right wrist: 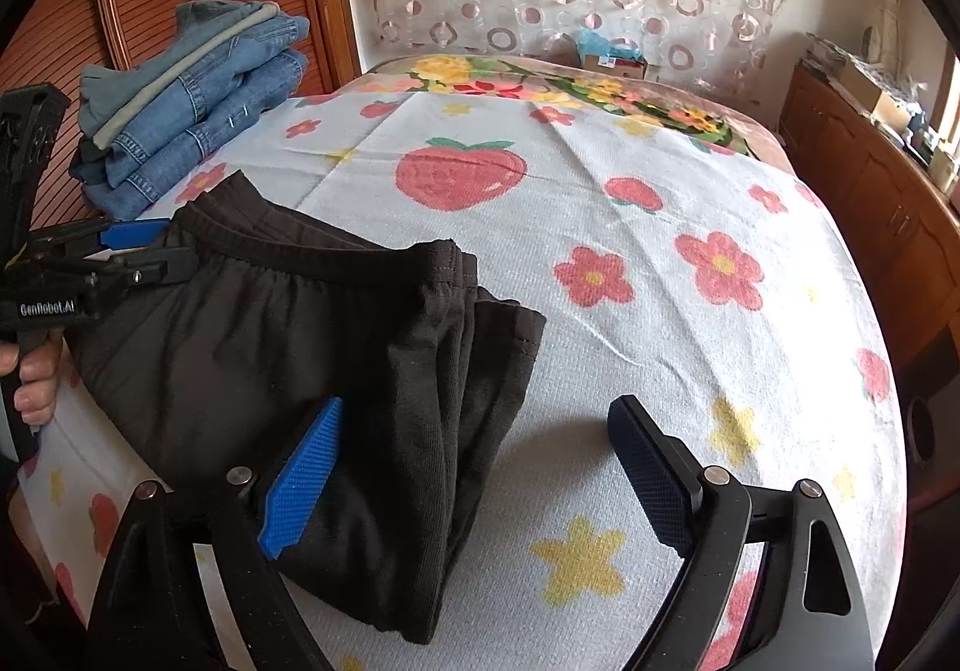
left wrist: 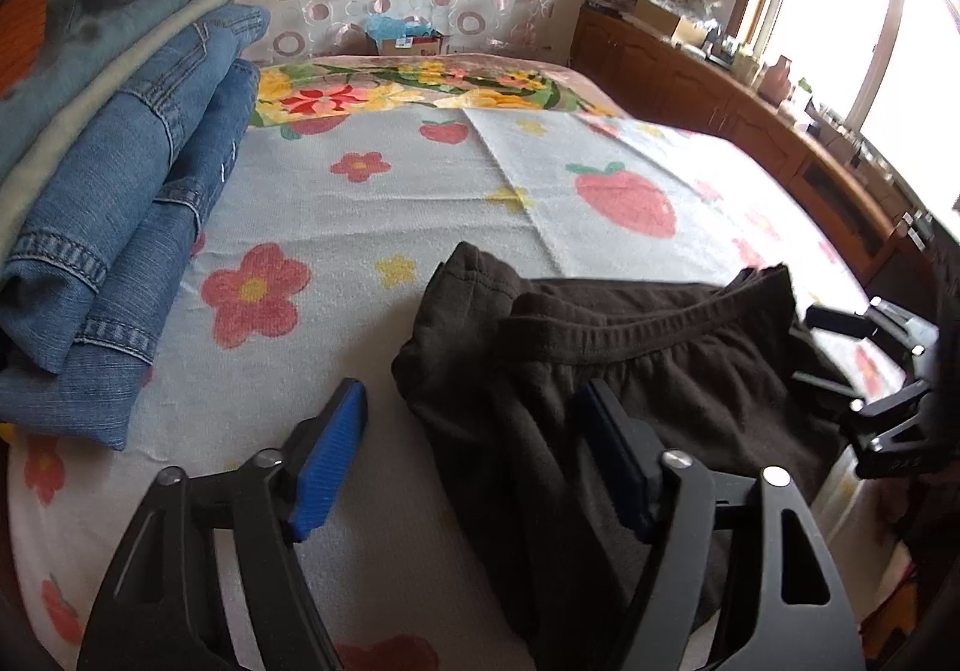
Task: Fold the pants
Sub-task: 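Move both open grippers to the folded shorts edge, then grasp the folded black shorts with both grippers and lift them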
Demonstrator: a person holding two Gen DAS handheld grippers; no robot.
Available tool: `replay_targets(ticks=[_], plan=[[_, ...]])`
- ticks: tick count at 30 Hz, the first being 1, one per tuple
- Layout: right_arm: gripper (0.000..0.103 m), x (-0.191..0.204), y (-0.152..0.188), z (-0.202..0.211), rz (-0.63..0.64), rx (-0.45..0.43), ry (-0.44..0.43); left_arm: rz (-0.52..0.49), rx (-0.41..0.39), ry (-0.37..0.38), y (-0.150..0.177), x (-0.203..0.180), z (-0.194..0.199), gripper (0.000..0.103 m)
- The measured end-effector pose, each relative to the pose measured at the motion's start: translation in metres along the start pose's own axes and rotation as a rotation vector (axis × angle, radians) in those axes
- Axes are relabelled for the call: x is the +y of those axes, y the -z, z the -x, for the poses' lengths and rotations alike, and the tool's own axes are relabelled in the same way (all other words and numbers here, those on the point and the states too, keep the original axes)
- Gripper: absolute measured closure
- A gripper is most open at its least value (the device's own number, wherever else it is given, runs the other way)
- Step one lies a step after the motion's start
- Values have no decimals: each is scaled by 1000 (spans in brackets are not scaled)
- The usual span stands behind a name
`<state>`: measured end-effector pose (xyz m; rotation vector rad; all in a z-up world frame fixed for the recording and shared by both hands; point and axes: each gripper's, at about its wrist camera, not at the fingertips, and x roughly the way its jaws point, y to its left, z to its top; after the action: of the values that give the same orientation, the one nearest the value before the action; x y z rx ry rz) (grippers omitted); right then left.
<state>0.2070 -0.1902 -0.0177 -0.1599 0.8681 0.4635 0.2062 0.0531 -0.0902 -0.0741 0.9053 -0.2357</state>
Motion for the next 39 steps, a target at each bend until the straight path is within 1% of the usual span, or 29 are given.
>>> replay_targets(ticks=[1,3,4,6,7,9,12,13,15,16,18,21,23,24,25,27,28,31,35,39], plan=[[16,-1,0,1,-2,0,-2,9,0,13,-1,2,0,36],[25,-2,0,3,-8,-3,-14,13,3,32,-4,4,-1,41],[27,-2,-1,3,-15,-5,-17,13,4,40,-5,4,-1,42],[36,-3,-1,5,-23,-3,-30,15,7,46,-7,5,-3,44],[40,-3,-2,5,-24,-2,-36,14,8,50,-8,5,-4,46],[49,-2,-4,5,-28,1,-54,7,6,52,-8,4,-6,46],[60,-2,-6,4,-32,6,-71,8,-1,54,-8,5,-6,46],[61,-2,-7,3,-35,5,-75,9,-4,55,-8,5,-6,46],[68,-4,-9,2,-44,4,-87,3,-11,52,-7,4,-5,46],[69,-3,-10,1,-49,4,-91,-2,-12,49,-6,4,-5,46],[76,-4,-11,1,-57,1,-105,-10,-13,43,-6,3,-5,46],[81,-3,-11,0,-59,-3,-121,-13,-18,41,-6,4,-6,46],[82,-2,-10,0,-56,-10,-122,-19,-20,36,-6,3,-5,48],[82,-1,-11,-1,-56,-12,-122,-21,-20,37,-6,3,-6,55],[82,-1,-10,-2,-57,-15,-122,-20,-19,53,-6,2,-6,63],[82,-1,-9,-2,-59,-18,-124,-19,-15,68,-5,-1,-4,69],[82,0,-10,-2,-61,-19,-123,-25,-17,66,-5,-2,-4,75],[83,0,-10,-2,-64,-21,-122,-35,-34,57,-4,-8,2,84],[90,1,-10,-3,-65,-25,-127,-55,-75,49,-3,-15,17,86],[93,2,-9,-2,-63,-33,-130,-79,-118,40,-1,-24,35,87]])
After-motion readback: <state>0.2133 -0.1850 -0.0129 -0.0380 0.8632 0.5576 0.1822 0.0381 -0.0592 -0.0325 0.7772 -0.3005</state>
